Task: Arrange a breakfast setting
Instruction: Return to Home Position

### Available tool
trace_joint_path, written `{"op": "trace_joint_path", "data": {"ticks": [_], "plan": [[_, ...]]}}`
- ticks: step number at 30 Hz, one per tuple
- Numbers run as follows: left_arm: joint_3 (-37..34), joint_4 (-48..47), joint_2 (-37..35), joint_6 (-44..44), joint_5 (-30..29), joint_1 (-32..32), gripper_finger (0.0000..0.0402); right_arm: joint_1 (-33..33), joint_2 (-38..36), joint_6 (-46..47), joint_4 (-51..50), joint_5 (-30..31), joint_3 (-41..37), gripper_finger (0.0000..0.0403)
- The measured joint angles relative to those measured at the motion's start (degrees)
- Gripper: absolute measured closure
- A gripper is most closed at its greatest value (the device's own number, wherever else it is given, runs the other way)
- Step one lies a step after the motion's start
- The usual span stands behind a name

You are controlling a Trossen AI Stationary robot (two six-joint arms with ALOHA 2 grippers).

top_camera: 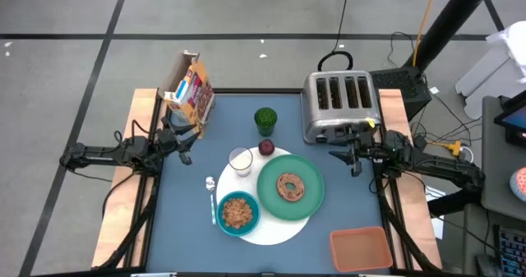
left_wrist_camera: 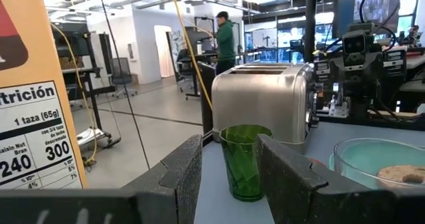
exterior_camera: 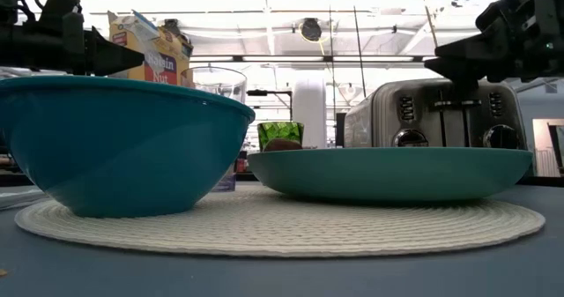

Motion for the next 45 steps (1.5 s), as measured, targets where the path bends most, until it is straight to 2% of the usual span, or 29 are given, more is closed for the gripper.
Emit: {"op": "trace_joint_path", "data": {"ticks": [11, 16, 20, 27, 45], "plan": [[0.00, 0.00, 0.00, -0.33, -1.47, 0.00, 0.0252, 8.51, 0.93, 2.44, 0.03, 0.53, -0.11, 0.0248], [0.00, 0.00, 0.00, -0.14, -1.47, 0.00, 0.0252, 11.51, 1.15, -0.93, -0.05, 7.55, -0.13, 0.0248], [0.00, 0.00, 0.00, -0.02, -1.47, 0.00, 0.0252, 11.98, 1.14, -3.21, -0.16, 10.58, -0.13, 0.0248], [0.00, 0.00, 0.00, -0.06, -1.48, 0.00, 0.0252, 11.97, 1.16, -3.49, -3.93, 10.59, -0.15, 0.0248], [0.00, 0.00, 0.00, -0.13, -1.47, 0.00, 0.0252, 11.96, 1.16, -3.39, -4.31, 10.58, -0.20, 0.0248]]}}
